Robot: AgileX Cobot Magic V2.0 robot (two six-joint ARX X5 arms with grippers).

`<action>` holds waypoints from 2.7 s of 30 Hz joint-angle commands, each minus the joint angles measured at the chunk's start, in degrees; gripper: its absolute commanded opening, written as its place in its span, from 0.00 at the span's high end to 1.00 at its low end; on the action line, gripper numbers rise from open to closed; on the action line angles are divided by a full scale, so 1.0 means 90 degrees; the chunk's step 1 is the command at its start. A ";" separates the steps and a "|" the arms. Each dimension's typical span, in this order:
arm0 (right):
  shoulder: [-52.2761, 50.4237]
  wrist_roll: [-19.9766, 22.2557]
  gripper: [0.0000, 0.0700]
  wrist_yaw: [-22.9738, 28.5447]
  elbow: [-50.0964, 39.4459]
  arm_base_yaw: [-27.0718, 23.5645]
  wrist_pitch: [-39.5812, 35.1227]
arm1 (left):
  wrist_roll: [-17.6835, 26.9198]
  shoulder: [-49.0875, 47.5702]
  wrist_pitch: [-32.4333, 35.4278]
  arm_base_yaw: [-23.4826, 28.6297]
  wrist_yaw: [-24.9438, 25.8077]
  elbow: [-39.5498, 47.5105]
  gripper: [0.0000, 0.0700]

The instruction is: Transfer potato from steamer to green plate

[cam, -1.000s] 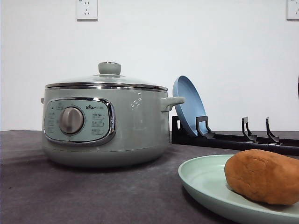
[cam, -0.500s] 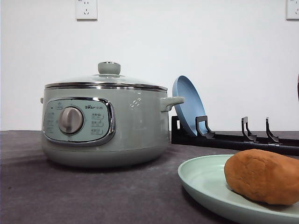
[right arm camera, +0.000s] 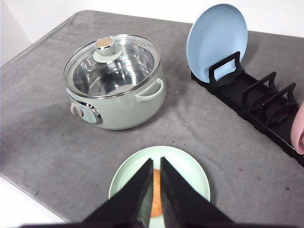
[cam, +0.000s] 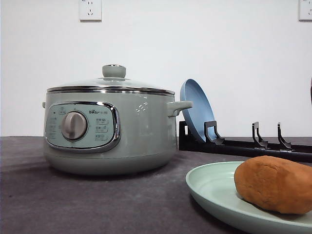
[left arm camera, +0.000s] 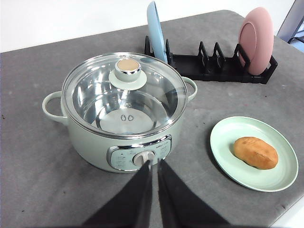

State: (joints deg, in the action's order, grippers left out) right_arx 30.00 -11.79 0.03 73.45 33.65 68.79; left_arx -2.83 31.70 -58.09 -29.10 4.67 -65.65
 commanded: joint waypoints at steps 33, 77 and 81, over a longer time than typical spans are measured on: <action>0.0022 0.0029 0.98 0.0002 0.0053 0.0036 -0.0065 | 0.0022 -0.3300 0.5271 0.3241 -0.0481 0.6951 0.98; -0.0368 0.0933 0.99 0.0768 -0.0815 -0.1257 -0.1855 | 0.0022 -0.3502 0.5246 0.3220 -0.0593 0.7220 0.98; -0.1089 0.0977 0.99 0.0788 -0.2448 -0.1986 -0.3521 | 0.0022 -0.3502 0.5246 0.3220 -0.0593 0.7220 0.98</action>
State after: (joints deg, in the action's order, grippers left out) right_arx 21.33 -4.18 6.94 55.15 16.69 41.01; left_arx -2.52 0.21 -10.46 -0.08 -0.49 -1.85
